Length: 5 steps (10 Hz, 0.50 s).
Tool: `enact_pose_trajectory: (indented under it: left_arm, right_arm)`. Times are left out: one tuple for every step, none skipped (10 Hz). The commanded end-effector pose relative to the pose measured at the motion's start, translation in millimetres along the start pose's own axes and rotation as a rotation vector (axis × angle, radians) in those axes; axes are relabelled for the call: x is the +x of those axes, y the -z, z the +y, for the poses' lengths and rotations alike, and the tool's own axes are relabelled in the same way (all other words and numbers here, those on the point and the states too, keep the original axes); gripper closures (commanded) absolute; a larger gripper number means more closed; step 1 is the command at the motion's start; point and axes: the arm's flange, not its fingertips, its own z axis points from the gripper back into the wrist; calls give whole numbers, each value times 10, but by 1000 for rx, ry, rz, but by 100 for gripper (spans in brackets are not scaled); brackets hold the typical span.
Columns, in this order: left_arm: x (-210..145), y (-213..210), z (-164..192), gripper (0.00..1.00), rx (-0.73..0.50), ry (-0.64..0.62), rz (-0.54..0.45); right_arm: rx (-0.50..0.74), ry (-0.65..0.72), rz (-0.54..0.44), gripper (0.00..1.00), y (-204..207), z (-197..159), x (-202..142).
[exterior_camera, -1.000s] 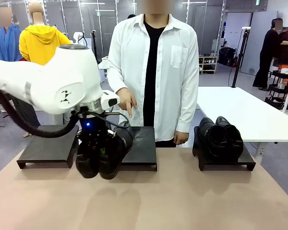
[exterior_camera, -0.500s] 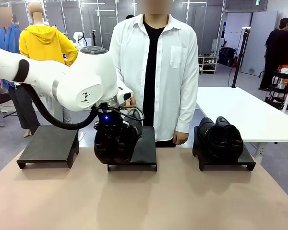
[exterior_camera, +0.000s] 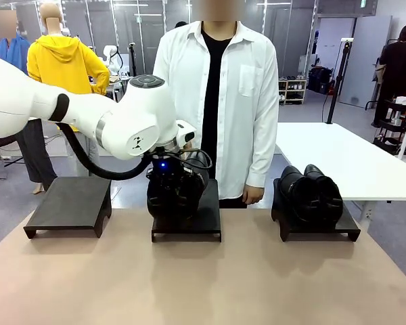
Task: Place the shoes on the stand as instructed by the person.
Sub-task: Pick up another pair of Shoes and place it on the Shoes Stand indicated by the person.
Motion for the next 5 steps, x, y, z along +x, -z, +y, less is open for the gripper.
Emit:
enact_pose_trajectory:
  left_arm:
    - [196, 90, -94, 100, -4, -50, -45]
    - [237, 168, -108, 100, -15, -53, -45]
    - [253, 221, -109, 100, -4, -50, -63]
    - [266, 272, -99, 100, -11, -59, -58]
    - [254, 334, -100, 100, -21, -60, -56]
  right_arm:
    - [-11, -12, -5, 0, -3, -1, -20]
    - [-11, -12, -5, 0, -3, -1, -20]
    - [-11, -12, -5, 0, -3, -1, -20]
    - [-11, -12, -5, 0, -3, -1, -20]
    - [-11, -12, -5, 0, -3, -1, -20]
